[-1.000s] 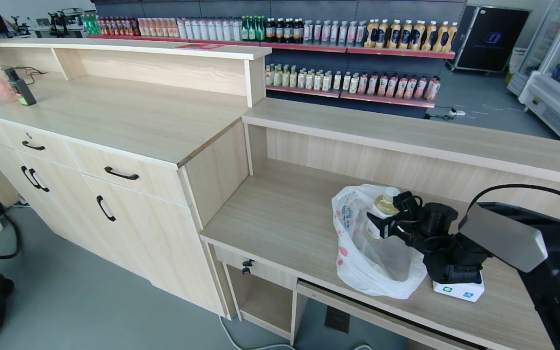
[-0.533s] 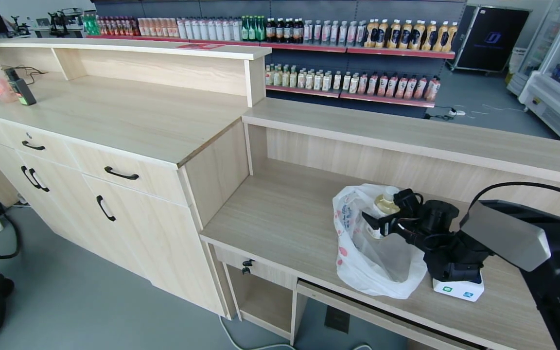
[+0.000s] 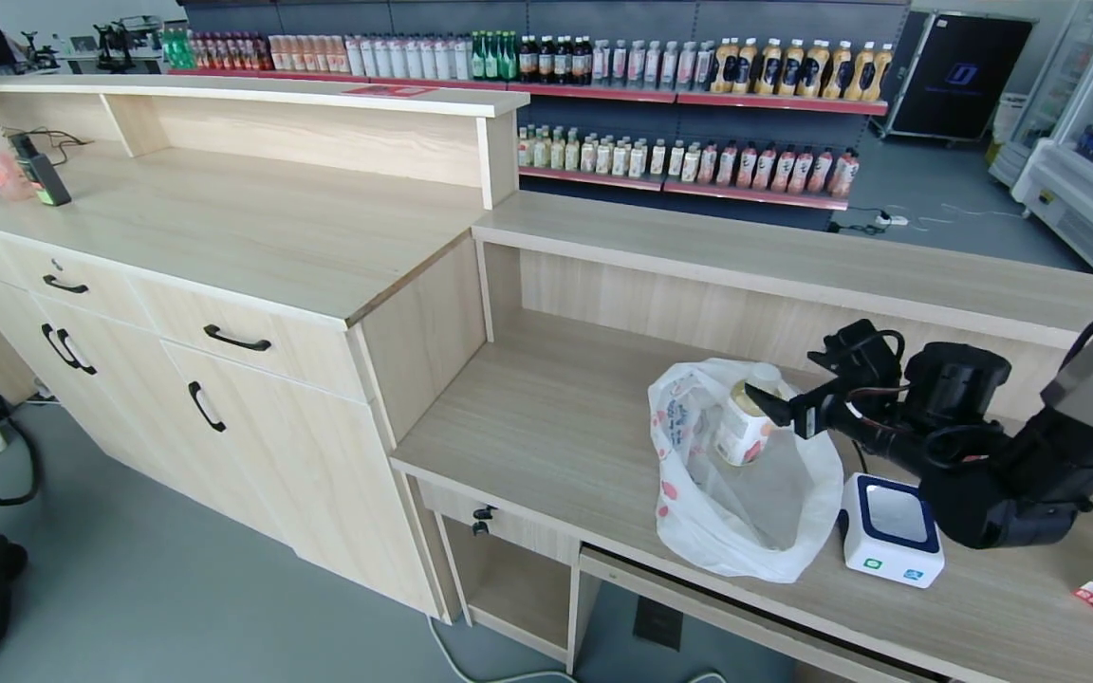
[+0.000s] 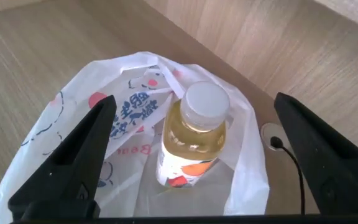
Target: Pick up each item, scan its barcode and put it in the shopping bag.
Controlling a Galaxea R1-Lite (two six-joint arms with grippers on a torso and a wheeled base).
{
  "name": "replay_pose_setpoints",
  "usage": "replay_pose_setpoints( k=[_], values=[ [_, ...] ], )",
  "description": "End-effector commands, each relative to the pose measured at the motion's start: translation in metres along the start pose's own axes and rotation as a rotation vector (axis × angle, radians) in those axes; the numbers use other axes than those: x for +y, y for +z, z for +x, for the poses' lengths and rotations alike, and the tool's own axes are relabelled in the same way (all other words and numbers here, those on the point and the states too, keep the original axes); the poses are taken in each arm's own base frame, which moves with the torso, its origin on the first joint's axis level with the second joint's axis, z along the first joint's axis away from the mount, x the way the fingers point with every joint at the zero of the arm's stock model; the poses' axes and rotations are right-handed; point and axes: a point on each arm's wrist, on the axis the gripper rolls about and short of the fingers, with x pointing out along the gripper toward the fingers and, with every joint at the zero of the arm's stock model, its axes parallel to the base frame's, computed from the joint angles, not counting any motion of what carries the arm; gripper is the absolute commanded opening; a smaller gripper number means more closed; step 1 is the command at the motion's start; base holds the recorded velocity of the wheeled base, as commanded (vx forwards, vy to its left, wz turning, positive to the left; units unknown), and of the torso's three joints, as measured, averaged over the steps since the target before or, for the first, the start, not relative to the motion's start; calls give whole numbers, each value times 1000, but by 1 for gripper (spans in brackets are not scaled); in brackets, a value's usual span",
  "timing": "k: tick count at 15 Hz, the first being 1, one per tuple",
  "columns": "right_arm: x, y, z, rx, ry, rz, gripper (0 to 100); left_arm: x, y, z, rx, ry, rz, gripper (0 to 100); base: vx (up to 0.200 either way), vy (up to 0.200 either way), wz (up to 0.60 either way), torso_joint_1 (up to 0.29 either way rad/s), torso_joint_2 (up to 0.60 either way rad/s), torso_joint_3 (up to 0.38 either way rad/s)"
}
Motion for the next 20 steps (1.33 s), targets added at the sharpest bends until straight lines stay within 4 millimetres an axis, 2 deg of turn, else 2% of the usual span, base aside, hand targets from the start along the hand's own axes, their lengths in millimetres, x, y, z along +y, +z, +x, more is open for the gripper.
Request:
replay_pose_setpoints(
  k=[1, 3, 5, 7, 8, 9, 10, 13, 14, 16, 20],
  values=[
    [-3, 65, -60, -82, -64, -123, 100, 0, 0, 0, 0, 1, 1, 100, 0, 0, 0, 0, 0, 0],
    [-14, 109, -74, -60, -255, -110, 100, 0, 0, 0, 0, 1, 1, 100, 0, 0, -600, -2, 0, 5],
    [-15, 144, -86, 28, -459, 107, 100, 0, 0, 0, 0, 1, 1, 100, 0, 0, -600, -5, 2, 0],
    [-29, 161, -88, 156, -677, 283, 100, 0, 0, 0, 0, 1, 1, 100, 0, 0, -600, 7, 2, 5],
    [-46, 163, -89, 211, -812, 391, 100, 0, 0, 0, 0, 1, 1, 100, 0, 0, -600, 2, -2, -2],
    [-57, 154, -91, 304, -905, 459, 100, 0, 0, 0, 0, 1, 1, 100, 0, 0, -600, -2, 2, 7],
    [-69, 137, -92, 380, -981, 530, 100, 0, 0, 0, 0, 1, -1, 100, 0, 0, -600, 2, 2, 2],
    [-105, 82, -95, 411, -1138, 633, 100, 0, 0, 0, 0, 1, -1, 100, 0, 0, 0, 0, 0, 0],
    [-112, 62, -91, 381, -1125, 654, 100, 0, 0, 0, 0, 1, -1, 100, 0, 0, 0, 0, 0, 0],
    [-117, 36, -85, 358, -1064, 687, 100, 0, 0, 0, 0, 1, 1, 100, 0, 0, 0, 0, 0, 0],
    [-124, -2, -86, 447, -1109, 724, 100, 0, 0, 0, 0, 1, 1, 100, 0, 0, 0, 0, 0, 0]
  ],
)
